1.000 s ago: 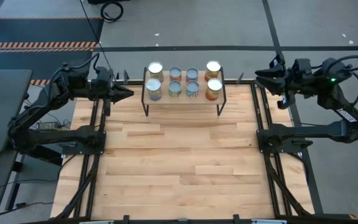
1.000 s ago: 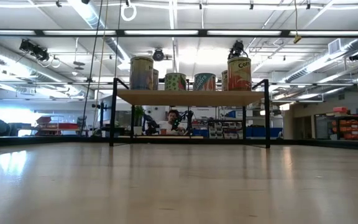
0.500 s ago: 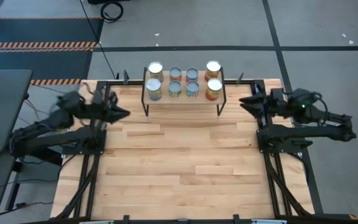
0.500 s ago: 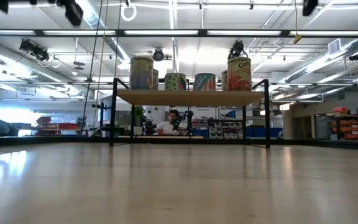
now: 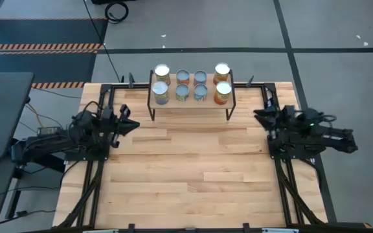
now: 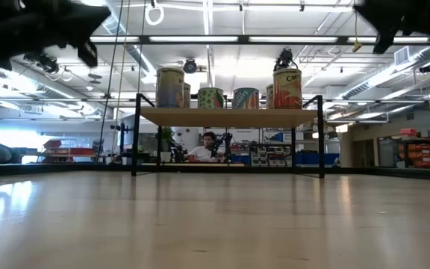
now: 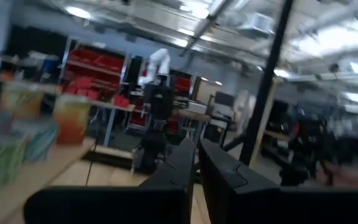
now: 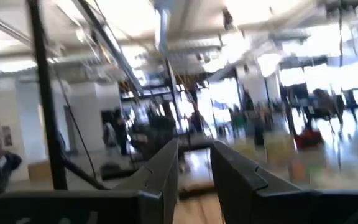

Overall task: Pick and place cans onto a shelf
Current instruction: Return to Home Position

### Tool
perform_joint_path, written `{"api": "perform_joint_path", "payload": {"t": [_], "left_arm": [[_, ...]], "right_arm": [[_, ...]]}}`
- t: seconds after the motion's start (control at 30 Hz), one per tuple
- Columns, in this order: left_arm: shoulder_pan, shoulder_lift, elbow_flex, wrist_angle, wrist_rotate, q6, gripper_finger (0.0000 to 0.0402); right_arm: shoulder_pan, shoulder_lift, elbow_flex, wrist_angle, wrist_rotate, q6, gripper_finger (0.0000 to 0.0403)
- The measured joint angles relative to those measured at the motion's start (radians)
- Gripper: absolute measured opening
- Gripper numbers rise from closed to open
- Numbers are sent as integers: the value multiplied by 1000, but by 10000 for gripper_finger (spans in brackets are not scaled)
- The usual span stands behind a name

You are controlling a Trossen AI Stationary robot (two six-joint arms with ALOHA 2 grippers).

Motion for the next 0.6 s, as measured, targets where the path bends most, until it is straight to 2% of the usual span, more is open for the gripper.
{"api": "perform_joint_path", "payload": {"t": [0.1,0.2,0.3,0.47,0.6], "left_arm": [[-7,-39,-63,12,-63,-88,33],[-44,-73,-84,20,-148,-103,30],[-117,-99,-87,36,-197,-43,25],[-254,-112,-102,33,-203,150,26],[-261,-111,-110,-72,-344,159,31]], "right_arm": [[0,-4,-90,93,10,48,103],[0,-5,-196,239,6,110,103],[5,6,-199,195,6,151,103],[11,7,-204,210,47,137,103],[10,7,-204,193,108,142,103]]}}
